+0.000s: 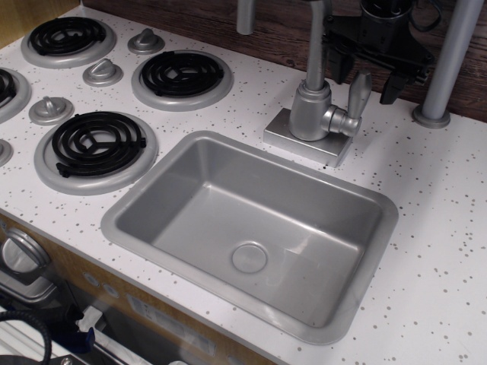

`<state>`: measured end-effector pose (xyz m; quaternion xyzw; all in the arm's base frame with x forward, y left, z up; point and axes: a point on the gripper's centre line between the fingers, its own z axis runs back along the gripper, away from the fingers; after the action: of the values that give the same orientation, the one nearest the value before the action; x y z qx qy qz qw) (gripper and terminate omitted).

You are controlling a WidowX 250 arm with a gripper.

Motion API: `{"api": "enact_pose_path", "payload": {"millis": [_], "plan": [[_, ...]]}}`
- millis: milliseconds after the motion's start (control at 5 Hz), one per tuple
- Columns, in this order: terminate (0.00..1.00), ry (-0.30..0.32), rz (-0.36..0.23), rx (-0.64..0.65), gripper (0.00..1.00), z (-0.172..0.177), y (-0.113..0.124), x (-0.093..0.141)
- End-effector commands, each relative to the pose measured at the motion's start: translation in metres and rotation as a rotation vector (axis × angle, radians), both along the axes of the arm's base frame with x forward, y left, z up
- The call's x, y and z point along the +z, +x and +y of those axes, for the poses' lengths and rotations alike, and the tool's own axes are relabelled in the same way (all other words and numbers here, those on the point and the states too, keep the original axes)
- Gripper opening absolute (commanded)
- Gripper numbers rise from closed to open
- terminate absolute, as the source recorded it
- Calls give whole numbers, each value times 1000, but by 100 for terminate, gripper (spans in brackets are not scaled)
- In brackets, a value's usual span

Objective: Lever vertical to front

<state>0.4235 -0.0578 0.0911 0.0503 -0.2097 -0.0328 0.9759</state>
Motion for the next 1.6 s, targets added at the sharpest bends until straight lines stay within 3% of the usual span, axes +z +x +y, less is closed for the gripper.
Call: {"api": "enact_pose_path", "payload": {"millis": [0, 600, 800, 1000, 1400], "plan": [[0, -8, -51, 16, 0, 4, 10, 19], [0, 2, 27, 129, 0, -2, -25, 12], [0, -22, 72, 146, 0, -1, -36, 5], [0, -70, 134, 146, 0, 4, -36, -10], [0, -82, 199, 166, 0, 4, -44, -36]]}}
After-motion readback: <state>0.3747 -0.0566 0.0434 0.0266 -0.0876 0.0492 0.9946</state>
